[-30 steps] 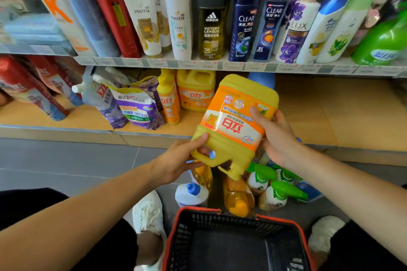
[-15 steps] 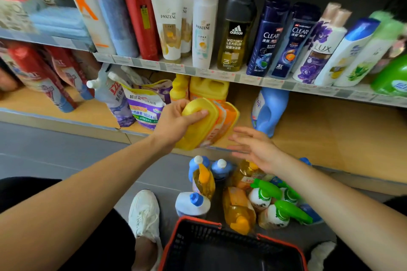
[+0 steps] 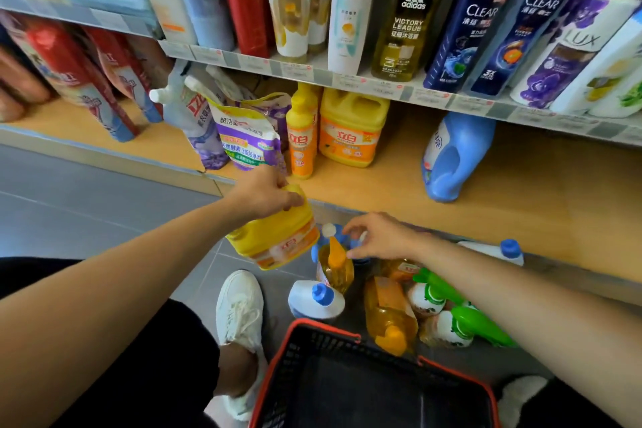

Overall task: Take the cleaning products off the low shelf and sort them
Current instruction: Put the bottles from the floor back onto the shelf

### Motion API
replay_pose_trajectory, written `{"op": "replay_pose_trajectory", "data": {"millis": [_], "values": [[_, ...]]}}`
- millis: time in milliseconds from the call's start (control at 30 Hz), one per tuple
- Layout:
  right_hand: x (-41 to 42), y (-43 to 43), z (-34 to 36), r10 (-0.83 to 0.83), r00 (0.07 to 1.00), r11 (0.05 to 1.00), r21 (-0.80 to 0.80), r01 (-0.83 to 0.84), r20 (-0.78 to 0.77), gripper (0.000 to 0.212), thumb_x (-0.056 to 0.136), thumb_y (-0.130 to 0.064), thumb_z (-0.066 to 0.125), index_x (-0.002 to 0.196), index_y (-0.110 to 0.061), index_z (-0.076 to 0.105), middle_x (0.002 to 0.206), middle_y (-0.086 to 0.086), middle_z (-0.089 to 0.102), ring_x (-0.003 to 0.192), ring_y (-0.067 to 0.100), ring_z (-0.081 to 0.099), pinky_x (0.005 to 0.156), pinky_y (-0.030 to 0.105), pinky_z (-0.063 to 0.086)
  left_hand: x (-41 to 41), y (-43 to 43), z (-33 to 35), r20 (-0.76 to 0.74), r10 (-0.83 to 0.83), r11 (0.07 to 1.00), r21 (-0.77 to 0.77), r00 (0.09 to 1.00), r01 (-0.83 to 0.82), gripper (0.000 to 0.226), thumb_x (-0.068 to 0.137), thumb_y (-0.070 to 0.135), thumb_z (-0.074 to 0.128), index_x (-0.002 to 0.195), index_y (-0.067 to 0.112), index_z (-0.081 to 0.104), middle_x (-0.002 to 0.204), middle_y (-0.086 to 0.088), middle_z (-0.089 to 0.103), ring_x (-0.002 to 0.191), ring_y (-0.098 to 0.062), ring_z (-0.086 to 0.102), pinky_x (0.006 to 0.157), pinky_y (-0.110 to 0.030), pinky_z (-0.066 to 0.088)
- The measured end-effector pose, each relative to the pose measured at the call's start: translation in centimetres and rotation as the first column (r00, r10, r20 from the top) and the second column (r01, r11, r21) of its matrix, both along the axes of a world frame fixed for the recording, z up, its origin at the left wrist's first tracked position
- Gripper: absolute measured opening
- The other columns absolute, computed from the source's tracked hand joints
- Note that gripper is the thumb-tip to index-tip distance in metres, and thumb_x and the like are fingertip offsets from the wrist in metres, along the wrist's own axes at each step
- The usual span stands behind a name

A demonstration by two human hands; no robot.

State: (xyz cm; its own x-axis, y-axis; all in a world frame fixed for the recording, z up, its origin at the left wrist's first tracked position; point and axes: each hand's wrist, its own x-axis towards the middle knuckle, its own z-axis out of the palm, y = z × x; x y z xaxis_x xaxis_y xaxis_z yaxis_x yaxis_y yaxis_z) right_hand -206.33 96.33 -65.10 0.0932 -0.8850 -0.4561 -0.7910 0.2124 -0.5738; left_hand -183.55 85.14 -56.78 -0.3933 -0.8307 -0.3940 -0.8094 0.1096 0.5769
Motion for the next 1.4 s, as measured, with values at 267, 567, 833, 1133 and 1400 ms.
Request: {"op": "replay_pose_trajectory", "data": {"millis": [267,567,833,1133,1400], "values": [[3.2,-2.2,-3.3,0.018,0.998,0.998,0.066,-0.014,-0.063,0.042,0.075,-0.05,0.083,0.093,-0.015,0.068,0.082,-0.001,0.061,0.076,0.014,0.058,0.06,0.028,0.043,1.3,0.4,-8.2,0.088,-0.09,0.97,0.234,0.992,0.067,0.023,0.095,0.028,0.065,0.097,0.006,0.073,0.095,-0.009,0.073,0.087,-0.022,0.067,0.074,-0.032,0.054],[2.9,-0.9,-3.7,-0.028,0.989,0.999,-0.035,0.023,-0.146,0.026,0.068,-0.025,0.084,0.067,-0.01,0.063,0.067,0.007,0.063,0.063,0.018,0.059,0.054,0.036,0.048,0.0,-0.5,-12.6,0.091,-0.154,0.972,0.193,0.984,0.134,0.03,0.095,0.027,0.066,0.118,0.008,0.067,0.116,-0.011,0.068,0.1,-0.026,0.061,0.083,-0.036,0.051],[1.0,-0.1,1.1,0.009,0.986,0.995,-0.1,-0.026,-0.167,0.015,0.073,-0.022,0.08,0.088,-0.021,0.076,0.087,0.0,0.072,0.083,0.016,0.065,0.074,0.037,0.057,0.1,1.0,-12.4,0.202,-0.243,0.941,-0.188,0.949,0.281,0.052,0.092,0.032,0.067,0.142,0.024,0.053,0.142,-0.005,0.053,0.126,-0.028,0.053,0.096,-0.04,0.05],[-4.0,0.3,13.6,-0.116,0.972,0.921,-0.388,0.029,-0.203,0.038,0.077,-0.027,0.085,0.112,-0.014,0.075,0.092,-0.006,0.063,0.083,0.012,0.058,0.078,0.035,0.052,-2.8,4.6,-10.2,0.006,-0.485,0.862,-0.168,0.875,0.478,0.009,0.093,0.03,0.066,0.1,0.024,0.069,0.106,0.005,0.068,0.096,-0.014,0.062,0.086,-0.034,0.055],[-7.1,-1.2,17.2,-0.298,0.921,0.787,-0.611,0.088,-0.251,0.029,0.081,-0.022,0.081,0.108,-0.013,0.075,0.098,0.003,0.065,0.093,0.022,0.058,0.084,0.041,0.047,-6.6,5.7,-10.0,0.009,-0.613,0.789,-0.044,0.79,0.612,0.023,0.091,0.041,0.07,0.105,0.022,0.072,0.104,0.006,0.073,0.095,-0.013,0.067,0.087,-0.033,0.055]]}}
